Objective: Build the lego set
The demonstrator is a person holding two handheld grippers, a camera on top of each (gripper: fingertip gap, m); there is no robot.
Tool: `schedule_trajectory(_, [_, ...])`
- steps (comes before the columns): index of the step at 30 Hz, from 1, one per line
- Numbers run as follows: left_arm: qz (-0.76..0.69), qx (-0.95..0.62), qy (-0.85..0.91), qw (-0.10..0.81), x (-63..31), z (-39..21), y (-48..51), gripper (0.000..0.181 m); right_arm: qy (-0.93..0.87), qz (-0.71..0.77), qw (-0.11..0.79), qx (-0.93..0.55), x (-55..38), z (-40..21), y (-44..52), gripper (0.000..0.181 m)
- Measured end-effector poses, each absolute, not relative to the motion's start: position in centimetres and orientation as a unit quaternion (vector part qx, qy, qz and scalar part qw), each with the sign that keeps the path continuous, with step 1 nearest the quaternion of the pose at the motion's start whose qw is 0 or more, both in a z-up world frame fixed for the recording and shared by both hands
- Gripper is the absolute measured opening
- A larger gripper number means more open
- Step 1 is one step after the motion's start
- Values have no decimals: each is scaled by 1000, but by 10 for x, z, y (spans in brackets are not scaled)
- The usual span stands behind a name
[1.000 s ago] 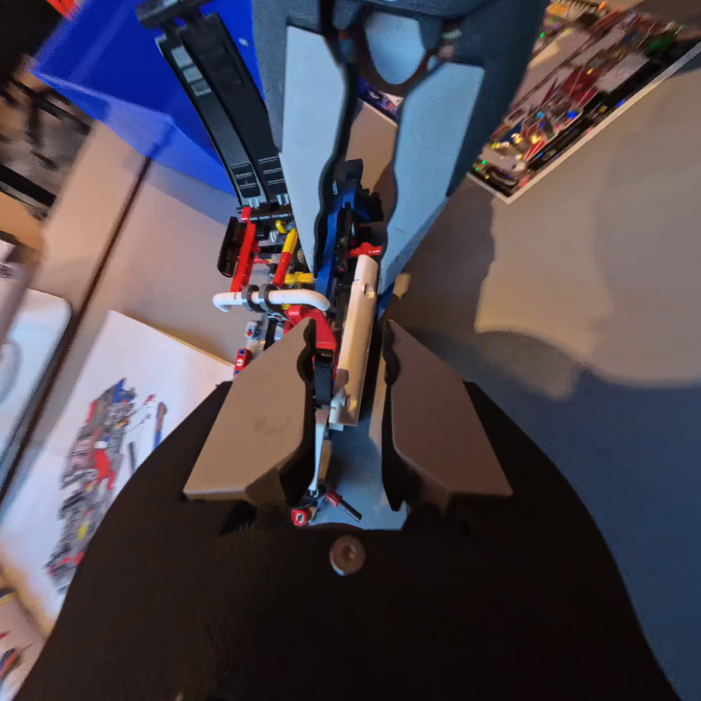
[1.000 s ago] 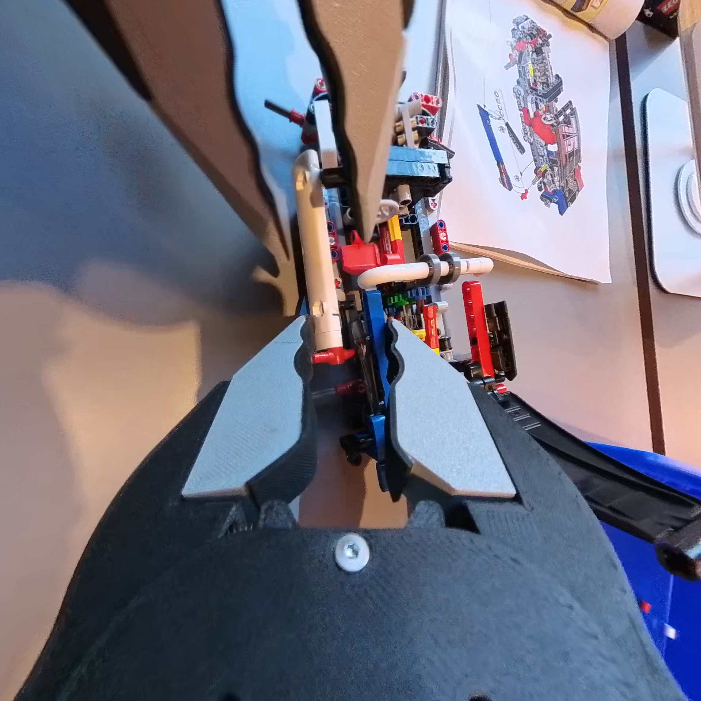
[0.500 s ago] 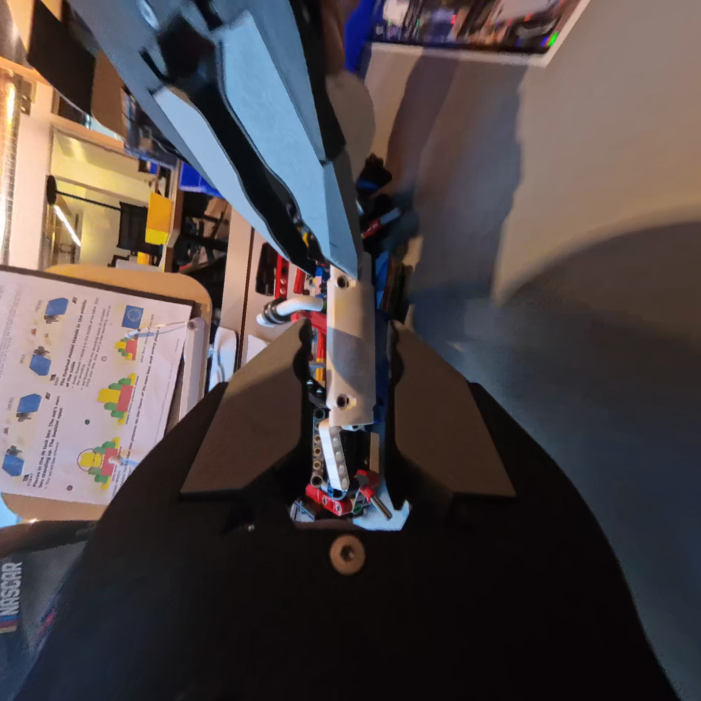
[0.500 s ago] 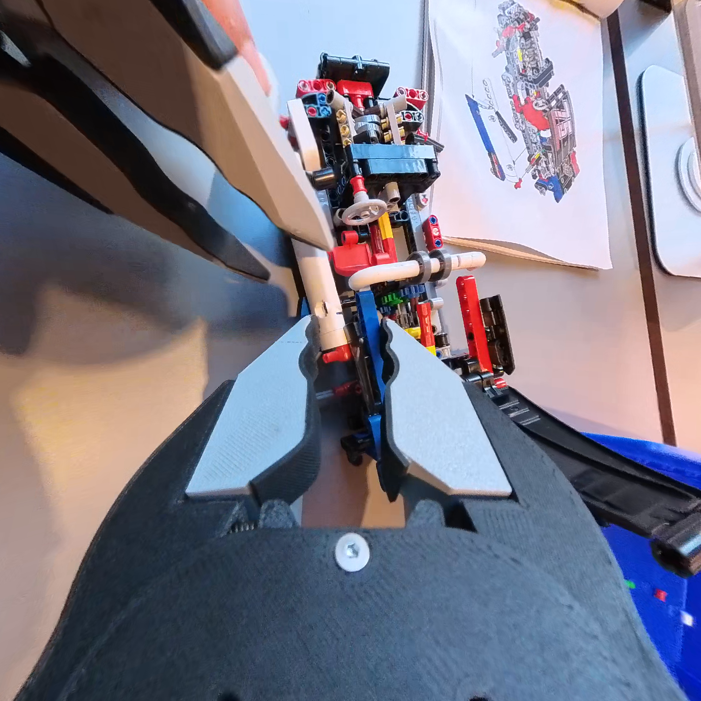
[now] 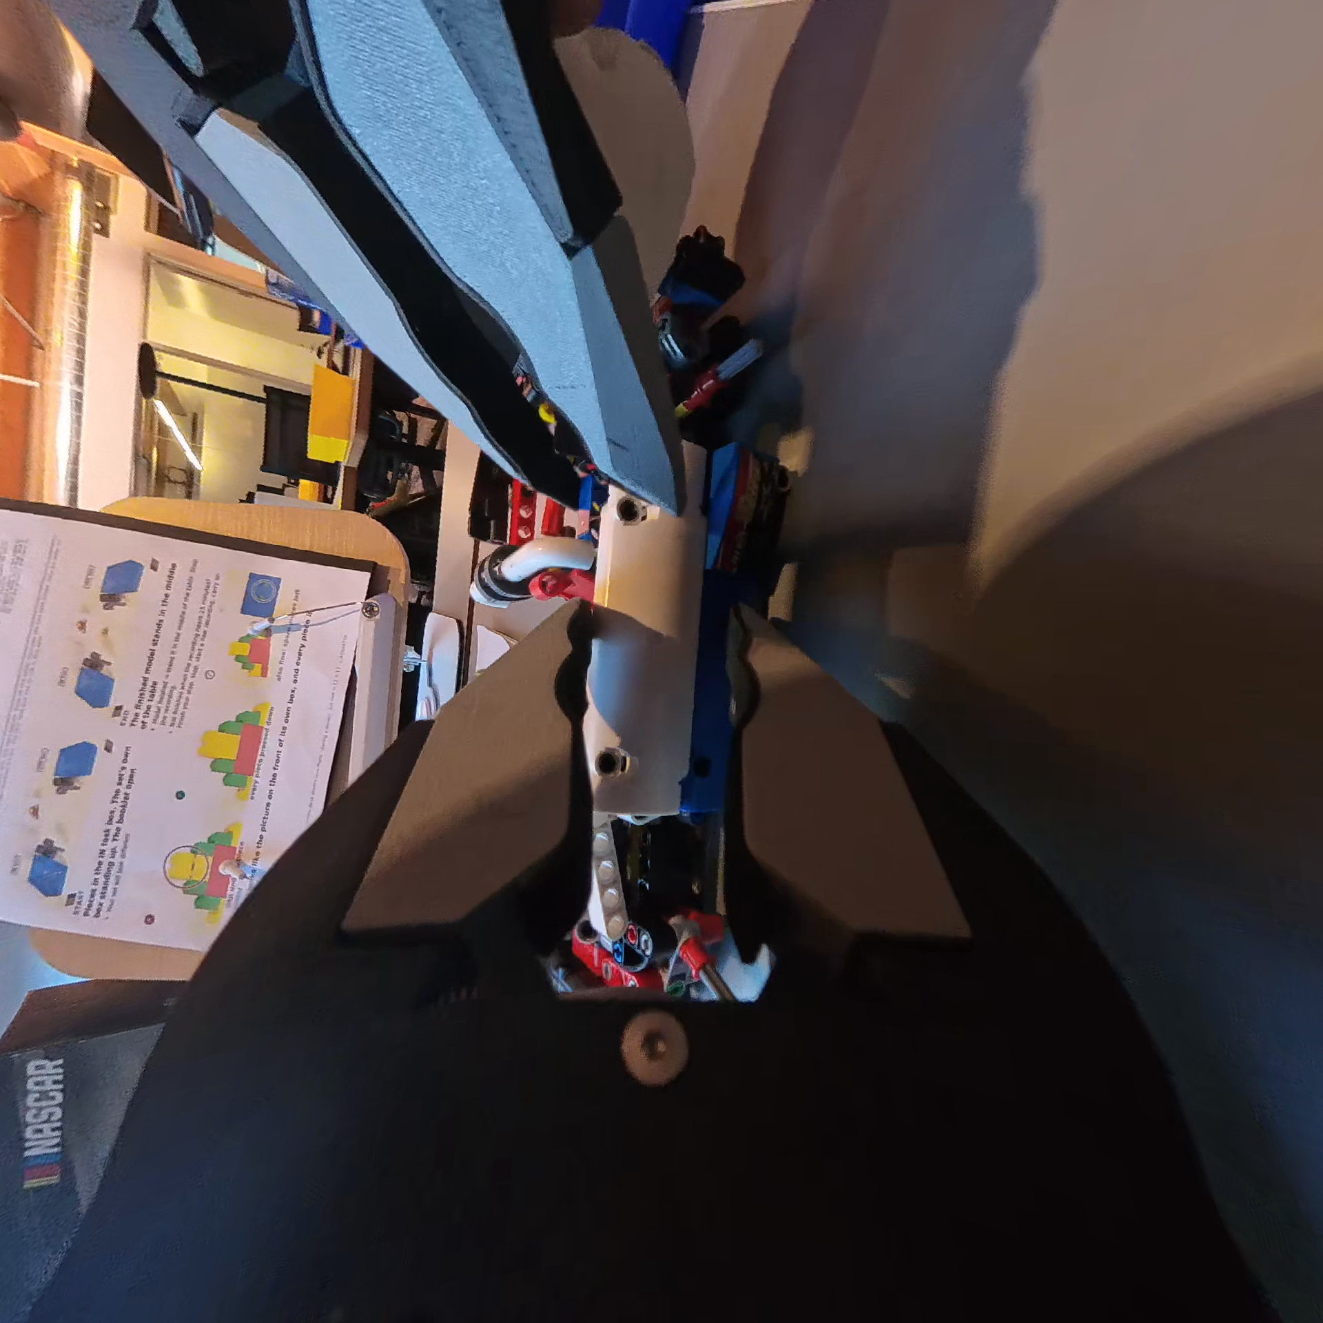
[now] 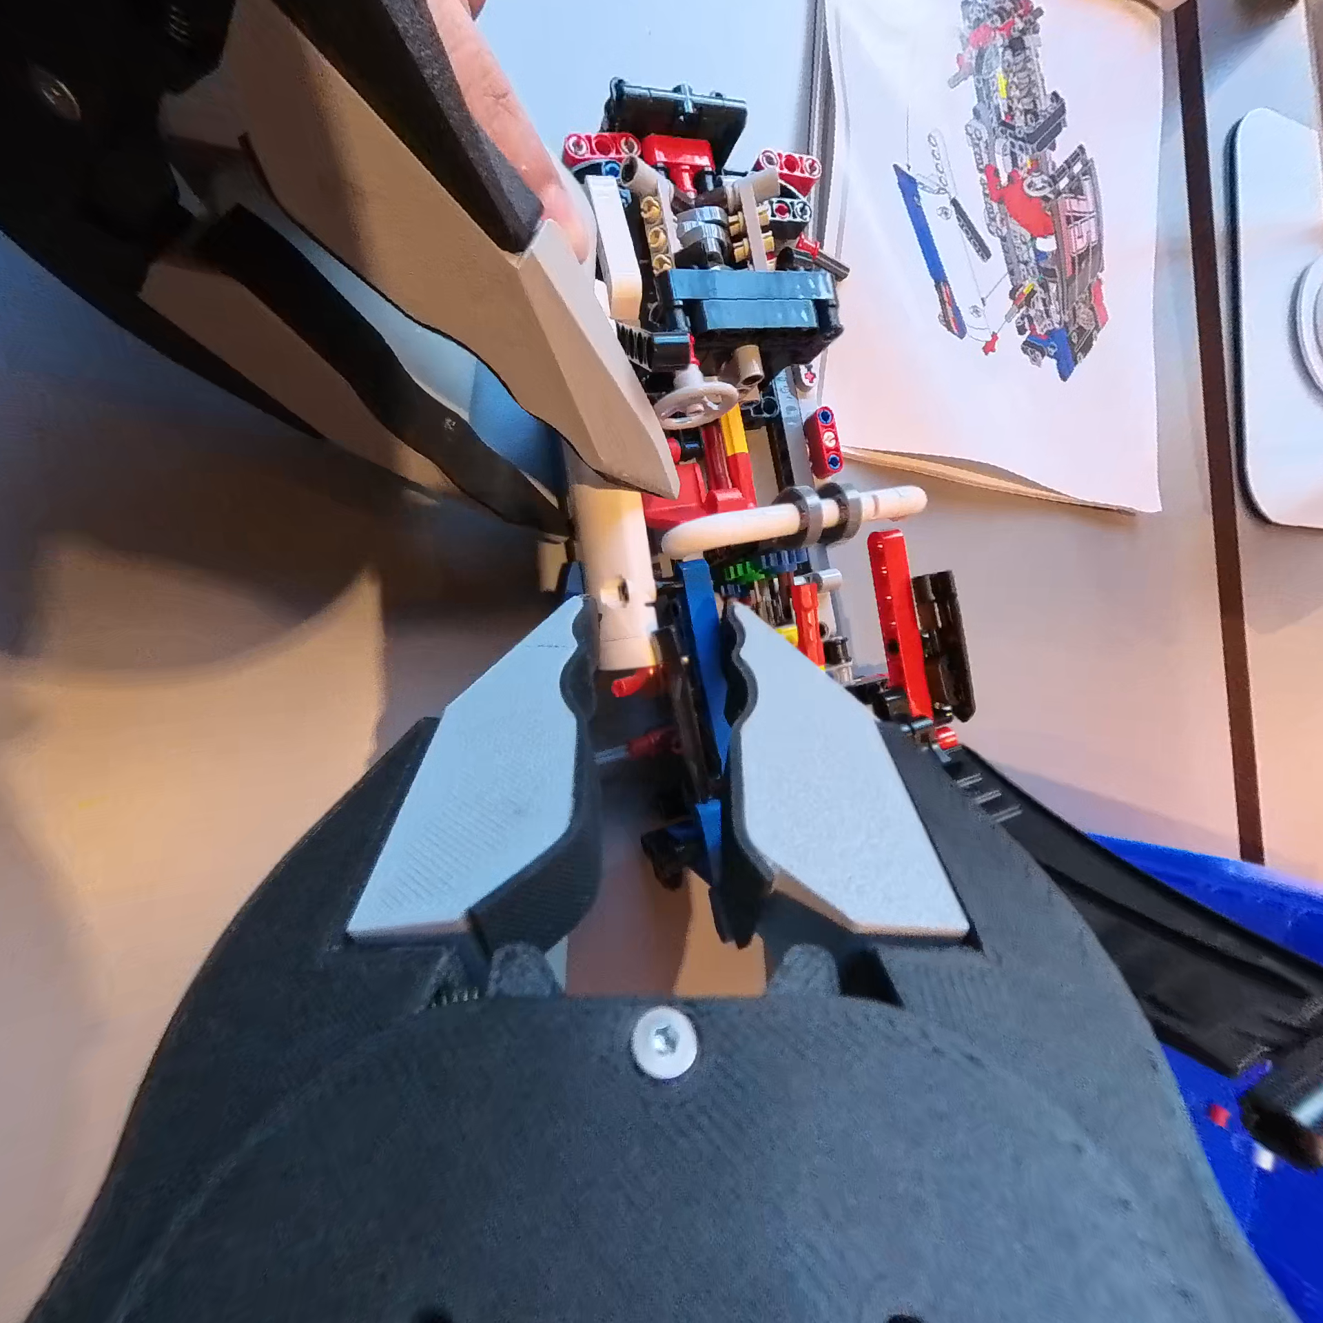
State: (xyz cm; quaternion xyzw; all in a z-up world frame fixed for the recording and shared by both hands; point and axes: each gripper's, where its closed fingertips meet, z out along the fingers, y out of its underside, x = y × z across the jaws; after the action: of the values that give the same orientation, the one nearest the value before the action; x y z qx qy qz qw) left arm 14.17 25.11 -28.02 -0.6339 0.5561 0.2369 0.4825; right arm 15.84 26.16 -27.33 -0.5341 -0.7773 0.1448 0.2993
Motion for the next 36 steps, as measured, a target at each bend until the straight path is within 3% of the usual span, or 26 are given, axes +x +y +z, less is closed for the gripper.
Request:
schedule_trajectory(16, [177,-674,540,473,140,-279,251,29,-775,180,279,-537,153,-269,260,24])
schedule_trajectory(36, [112,-706,514,475,142,-278,252,27,-782,186,249,-540,149,-275,257,29])
